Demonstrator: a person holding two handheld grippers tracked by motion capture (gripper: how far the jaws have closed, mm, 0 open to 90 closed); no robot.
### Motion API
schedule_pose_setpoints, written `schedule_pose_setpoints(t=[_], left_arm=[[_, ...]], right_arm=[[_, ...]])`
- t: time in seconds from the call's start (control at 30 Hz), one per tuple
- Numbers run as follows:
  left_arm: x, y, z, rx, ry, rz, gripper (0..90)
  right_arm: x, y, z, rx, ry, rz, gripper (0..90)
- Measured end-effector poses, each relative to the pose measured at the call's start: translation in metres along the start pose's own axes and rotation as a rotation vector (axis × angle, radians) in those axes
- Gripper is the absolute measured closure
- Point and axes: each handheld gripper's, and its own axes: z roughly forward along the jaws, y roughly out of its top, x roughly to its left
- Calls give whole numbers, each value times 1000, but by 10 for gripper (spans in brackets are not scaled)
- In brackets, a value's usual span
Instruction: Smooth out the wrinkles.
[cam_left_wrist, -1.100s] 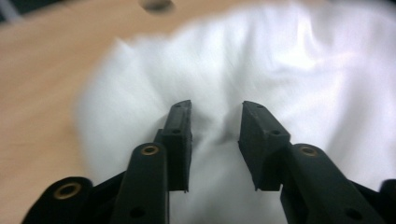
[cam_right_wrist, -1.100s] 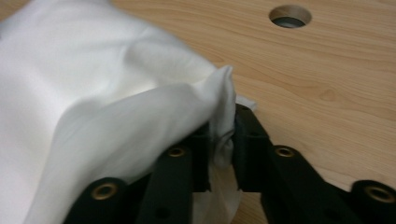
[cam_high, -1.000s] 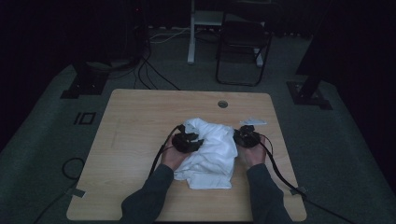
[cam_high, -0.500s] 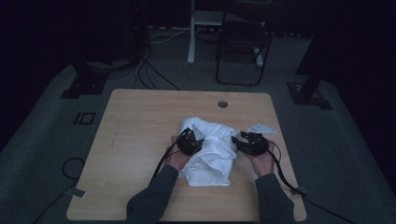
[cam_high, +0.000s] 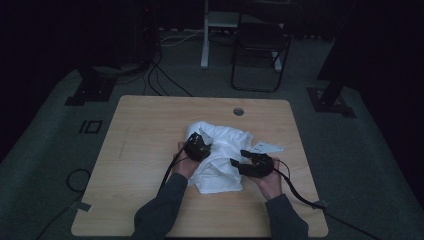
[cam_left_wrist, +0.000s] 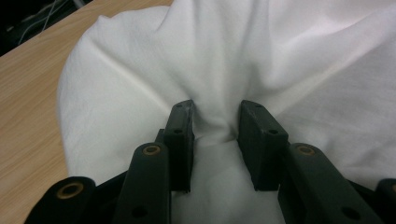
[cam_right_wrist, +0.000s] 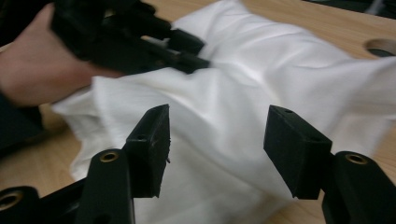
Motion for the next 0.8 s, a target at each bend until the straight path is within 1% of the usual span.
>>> schedule_pose_setpoints(t=[0.03, 0.07, 0.13, 0.17, 0.2, 0.23, 0.27, 0.3, 0.33, 0.37, 0.4, 0.43, 0.47, 0.5, 0.53, 0.6, 0.63, 0.7, 0.73, 0.77, 0.8], left_arm=[[2, 0, -1, -1, -14, -15, 654], [3, 0, -1, -3, -22, -25, 654], [5, 0, -2, -7, -33, -31, 652], [5, -1, -3, -7, -36, -34, 651], [6, 0, -3, -11, -43, -45, 650], [7, 0, -4, -13, -49, -56, 647], [8, -1, -5, -17, -61, -68, 643], [9, -1, -5, -20, -68, -74, 638], [10, -1, -6, -24, -79, -82, 631], [10, -1, -6, -24, -79, -82, 625], [10, -1, -6, -24, -79, -82, 625], [13, -4, -9, -41, -104, -101, 618], [14, -4, -10, -42, -107, -98, 616], [14, -4, -10, -42, -107, -98, 614], [14, -4, -11, -41, -105, -89, 613], [14, -5, -13, -39, -109, -91, 611], [15, -5, -14, -46, -119, -96, 607], [16, -5, -20, -71, -163, -101, 577], [16, -6, -24, -77, -166, -94, 547], [15, -6, -28, -81, -148, -88, 528], [16, -6, -33, -91, -140, -90, 517]], right_arm=[[4, -1, 1, -5, 24, -12, 387], [6, -1, 2, -7, 33, -19, 379], [11, 0, 4, -4, 49, -38, 358], [15, 0, 7, 11, 53, -59, 344], [16, 0, 10, 24, 50, -69, 326], [18, -1, 14, 51, 49, -71, 323], [18, -2, 18, 67, 43, -71, 341], [18, -5, 23, 103, 13, -75, 390], [17, -7, 27, 128, -7, -74, 467], [17, -7, 27, 128, -7, -74, 467], [14, -10, 30, 158, -4, -72, 467], [10, -17, 29, 195, 26, -68, 851], [9, -19, 25, 190, 33, -71, 863], [9, -19, 25, 190, 33, -71, 863], [6, -21, 13, 168, 60, -62, 872], [1, -24, 1, 183, 53, -80, 872], [-1, -26, -5, 191, 57, -81, 871], [-7, -32, -16, 201, 43, -80, 866], [-9, -34, -19, 214, 54, -84, 837], [-11, -36, -22, 233, 72, -93, 777], [-12, -37, -25, 242, 82, -103, 702]])
